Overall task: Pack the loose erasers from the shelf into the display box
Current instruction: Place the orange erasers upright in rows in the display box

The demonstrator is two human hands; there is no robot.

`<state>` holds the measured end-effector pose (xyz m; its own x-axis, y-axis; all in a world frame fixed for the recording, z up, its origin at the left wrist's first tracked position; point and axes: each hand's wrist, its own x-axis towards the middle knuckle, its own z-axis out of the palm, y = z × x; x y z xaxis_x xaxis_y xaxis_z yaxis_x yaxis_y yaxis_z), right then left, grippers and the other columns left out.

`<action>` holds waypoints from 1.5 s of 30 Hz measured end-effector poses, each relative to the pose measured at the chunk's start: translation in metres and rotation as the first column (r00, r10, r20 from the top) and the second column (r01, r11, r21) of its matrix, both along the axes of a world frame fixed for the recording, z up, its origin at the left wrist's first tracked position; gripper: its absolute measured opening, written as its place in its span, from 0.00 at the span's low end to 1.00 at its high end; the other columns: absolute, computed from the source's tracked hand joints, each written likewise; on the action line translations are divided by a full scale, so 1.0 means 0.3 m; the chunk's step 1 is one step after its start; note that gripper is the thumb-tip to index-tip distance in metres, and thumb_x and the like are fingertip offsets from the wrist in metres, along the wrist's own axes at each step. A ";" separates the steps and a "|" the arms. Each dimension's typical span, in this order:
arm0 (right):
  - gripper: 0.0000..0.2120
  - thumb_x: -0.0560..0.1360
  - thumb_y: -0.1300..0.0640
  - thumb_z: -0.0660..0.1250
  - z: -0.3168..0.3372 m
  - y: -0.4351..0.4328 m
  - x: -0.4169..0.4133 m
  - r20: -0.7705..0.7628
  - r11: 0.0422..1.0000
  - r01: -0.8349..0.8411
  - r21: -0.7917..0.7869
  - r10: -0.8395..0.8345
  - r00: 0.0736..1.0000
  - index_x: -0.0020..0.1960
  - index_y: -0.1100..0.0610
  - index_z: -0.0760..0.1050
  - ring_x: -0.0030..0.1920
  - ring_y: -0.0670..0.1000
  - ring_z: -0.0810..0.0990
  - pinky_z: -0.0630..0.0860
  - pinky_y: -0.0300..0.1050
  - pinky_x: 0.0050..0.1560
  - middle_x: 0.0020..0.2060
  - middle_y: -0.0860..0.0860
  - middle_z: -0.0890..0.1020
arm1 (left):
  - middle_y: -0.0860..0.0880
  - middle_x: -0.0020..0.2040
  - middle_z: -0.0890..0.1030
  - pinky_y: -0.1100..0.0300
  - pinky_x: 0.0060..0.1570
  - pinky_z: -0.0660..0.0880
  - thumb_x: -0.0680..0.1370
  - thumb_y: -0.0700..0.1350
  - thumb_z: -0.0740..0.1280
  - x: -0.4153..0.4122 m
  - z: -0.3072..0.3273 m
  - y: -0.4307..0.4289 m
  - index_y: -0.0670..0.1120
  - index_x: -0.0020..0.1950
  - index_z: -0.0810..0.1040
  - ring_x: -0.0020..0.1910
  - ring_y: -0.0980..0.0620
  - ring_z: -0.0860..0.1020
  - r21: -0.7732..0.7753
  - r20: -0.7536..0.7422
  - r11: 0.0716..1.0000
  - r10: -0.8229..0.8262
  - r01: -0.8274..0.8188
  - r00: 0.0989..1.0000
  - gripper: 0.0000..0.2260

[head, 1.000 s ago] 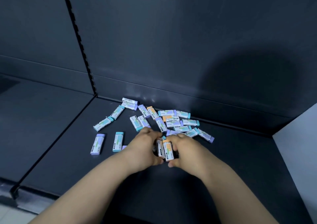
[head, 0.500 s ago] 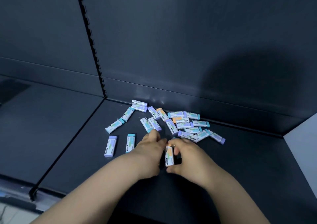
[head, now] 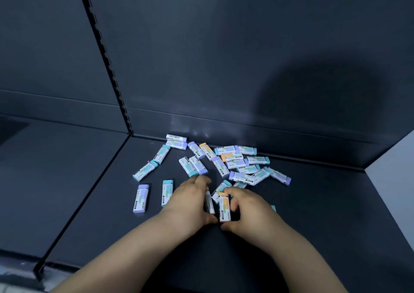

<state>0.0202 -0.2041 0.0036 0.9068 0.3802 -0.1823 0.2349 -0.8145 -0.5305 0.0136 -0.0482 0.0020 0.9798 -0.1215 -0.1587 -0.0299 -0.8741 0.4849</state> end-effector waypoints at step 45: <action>0.35 0.69 0.42 0.69 0.147 1.128 -0.287 0.226 0.996 -0.026 0.085 0.006 0.974 0.71 0.46 0.60 0.57 0.40 0.69 0.69 0.37 0.59 0.57 0.38 0.64 | 0.58 0.60 0.67 0.71 0.55 0.67 0.65 0.47 0.77 -0.282 0.133 1.193 0.50 0.70 0.67 0.47 0.61 0.70 -0.157 0.223 0.974 -0.127 0.164 0.967 0.36</action>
<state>-0.0659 0.1342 0.0476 0.9143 0.4004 0.0606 0.3692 -0.7626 -0.5312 -0.0710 0.3097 0.0418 0.9583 -0.2728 0.0845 -0.2679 -0.7561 0.5971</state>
